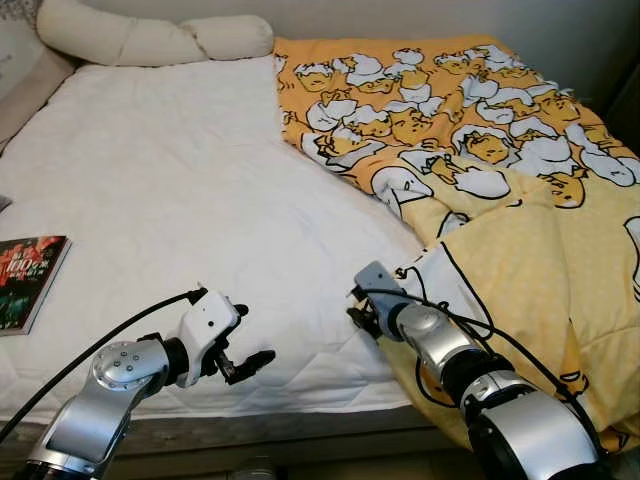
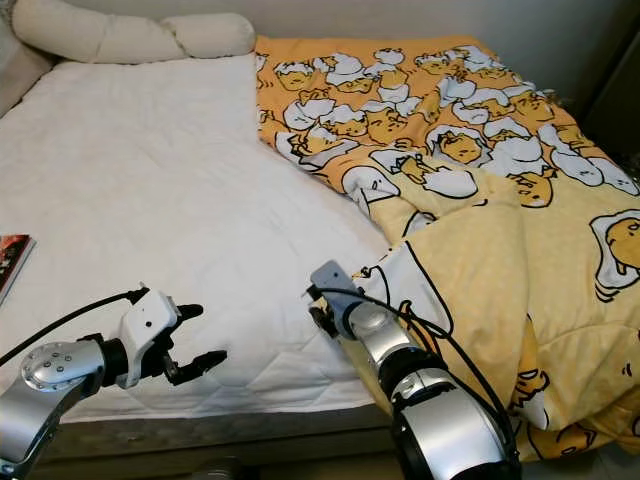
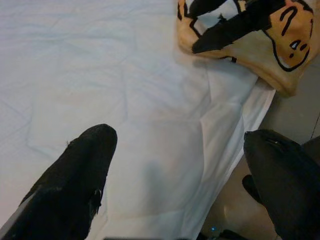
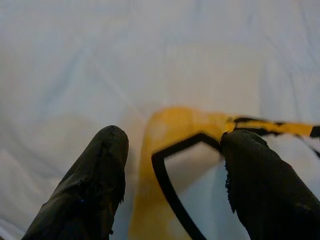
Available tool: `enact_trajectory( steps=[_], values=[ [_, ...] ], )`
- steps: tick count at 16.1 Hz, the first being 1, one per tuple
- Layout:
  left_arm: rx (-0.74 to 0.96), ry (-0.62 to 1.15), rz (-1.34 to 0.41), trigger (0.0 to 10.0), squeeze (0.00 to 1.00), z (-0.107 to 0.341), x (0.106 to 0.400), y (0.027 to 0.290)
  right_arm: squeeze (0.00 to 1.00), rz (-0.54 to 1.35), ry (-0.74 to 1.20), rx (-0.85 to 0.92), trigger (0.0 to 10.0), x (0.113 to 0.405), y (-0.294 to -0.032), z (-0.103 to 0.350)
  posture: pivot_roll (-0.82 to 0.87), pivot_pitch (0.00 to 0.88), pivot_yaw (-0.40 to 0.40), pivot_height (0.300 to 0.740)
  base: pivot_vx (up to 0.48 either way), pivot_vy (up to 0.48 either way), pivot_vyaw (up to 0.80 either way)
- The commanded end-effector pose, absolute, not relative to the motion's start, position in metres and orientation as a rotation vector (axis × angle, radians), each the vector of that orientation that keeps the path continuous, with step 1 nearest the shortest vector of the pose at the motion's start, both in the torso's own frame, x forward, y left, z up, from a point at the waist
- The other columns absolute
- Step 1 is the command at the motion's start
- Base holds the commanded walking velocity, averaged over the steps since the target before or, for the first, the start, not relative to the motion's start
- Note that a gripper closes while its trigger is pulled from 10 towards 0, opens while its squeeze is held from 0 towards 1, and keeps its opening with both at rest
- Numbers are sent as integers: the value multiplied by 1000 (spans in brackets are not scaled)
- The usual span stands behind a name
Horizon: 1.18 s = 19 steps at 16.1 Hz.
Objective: Clean up the room
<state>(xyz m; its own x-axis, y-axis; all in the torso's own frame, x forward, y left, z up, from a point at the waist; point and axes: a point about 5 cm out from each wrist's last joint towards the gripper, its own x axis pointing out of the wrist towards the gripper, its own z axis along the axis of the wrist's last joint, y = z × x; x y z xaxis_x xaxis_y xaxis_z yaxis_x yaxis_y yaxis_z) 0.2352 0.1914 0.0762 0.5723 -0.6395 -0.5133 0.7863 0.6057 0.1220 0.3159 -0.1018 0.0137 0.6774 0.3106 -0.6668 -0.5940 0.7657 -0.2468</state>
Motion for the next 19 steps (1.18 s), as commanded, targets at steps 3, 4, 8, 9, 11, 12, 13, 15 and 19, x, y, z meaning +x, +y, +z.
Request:
enact_trajectory(
  steps=[3,4,8,9,11,12,13,15,19],
  values=[
    [372,435,-854,10000,0,74,241,193,0,487,662,-552,10000,313,-105,8,222,0,6,740,0,0,0],
    [373,435,-855,10000,0,73,241,193,0,489,679,-537,5451,310,-104,5,224,0,6,740,0,0,0],
    [382,438,-853,10000,0,68,244,196,0,461,728,-550,0,300,-112,-6,233,0,-2,740,0,0,0],
    [382,436,-854,10000,0,68,244,196,0,448,733,-533,0,300,-114,-7,231,0,-2,740,0,0,0],
    [381,432,-859,10000,0,70,244,197,0,437,736,-517,0,300,-117,-7,228,0,0,740,0,0,0],
    [381,428,-864,10000,0,70,244,196,0,433,737,-519,0,300,-119,-7,227,0,2,740,0,0,0],
    [382,427,-866,10000,0,70,244,196,0,430,737,-519,0,300,-119,-7,227,0,2,740,0,0,0],
    [383,424,-867,10000,0,70,245,196,0,427,736,-515,0,300,-120,-7,227,0,3,740,0,0,0],
    [387,421,-868,10000,0,71,247,195,0,427,734,-495,0,301,-119,-5,229,0,5,740,0,0,0]
  ],
)
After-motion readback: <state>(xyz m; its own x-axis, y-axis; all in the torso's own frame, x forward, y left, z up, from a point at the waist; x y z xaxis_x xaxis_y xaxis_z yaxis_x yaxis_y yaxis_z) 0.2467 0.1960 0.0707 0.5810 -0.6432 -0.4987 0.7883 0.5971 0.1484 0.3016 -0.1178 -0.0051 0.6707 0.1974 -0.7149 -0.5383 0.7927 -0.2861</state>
